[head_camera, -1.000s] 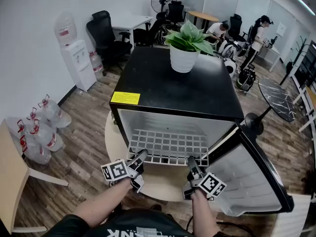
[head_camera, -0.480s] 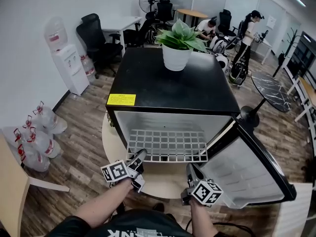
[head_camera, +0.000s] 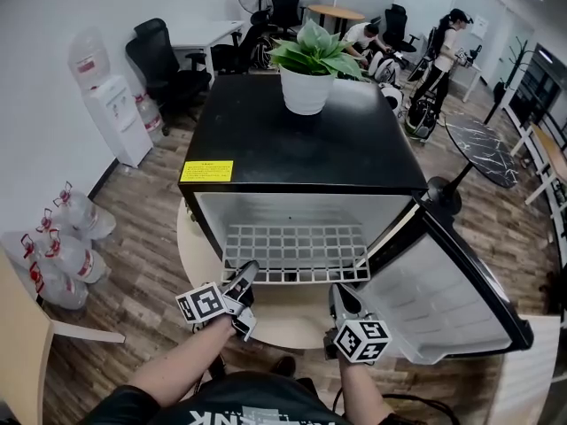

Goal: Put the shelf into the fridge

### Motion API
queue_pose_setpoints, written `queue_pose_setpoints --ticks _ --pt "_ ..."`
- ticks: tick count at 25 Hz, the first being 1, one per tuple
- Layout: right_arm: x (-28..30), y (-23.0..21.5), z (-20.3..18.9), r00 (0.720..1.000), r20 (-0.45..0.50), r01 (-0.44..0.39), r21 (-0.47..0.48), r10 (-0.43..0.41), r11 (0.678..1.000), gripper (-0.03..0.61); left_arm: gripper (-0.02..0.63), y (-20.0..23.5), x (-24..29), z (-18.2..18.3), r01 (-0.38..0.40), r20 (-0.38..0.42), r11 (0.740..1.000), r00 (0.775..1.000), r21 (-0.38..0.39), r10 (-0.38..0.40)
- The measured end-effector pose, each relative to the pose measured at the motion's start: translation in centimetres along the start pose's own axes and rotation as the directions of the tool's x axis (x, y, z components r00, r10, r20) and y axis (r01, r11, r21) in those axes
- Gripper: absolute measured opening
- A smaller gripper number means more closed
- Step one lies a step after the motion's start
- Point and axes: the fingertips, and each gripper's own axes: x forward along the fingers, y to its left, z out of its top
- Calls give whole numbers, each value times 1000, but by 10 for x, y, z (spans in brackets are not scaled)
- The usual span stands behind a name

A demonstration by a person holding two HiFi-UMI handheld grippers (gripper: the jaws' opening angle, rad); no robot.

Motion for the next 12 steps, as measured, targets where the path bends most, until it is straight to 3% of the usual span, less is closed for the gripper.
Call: queue_pose_setpoints --ticks 12 --pt "0 -1 4 999 31 -15 -43 16 999 6 83 -6 -6 -7 -16 2 1000 1000 24 16"
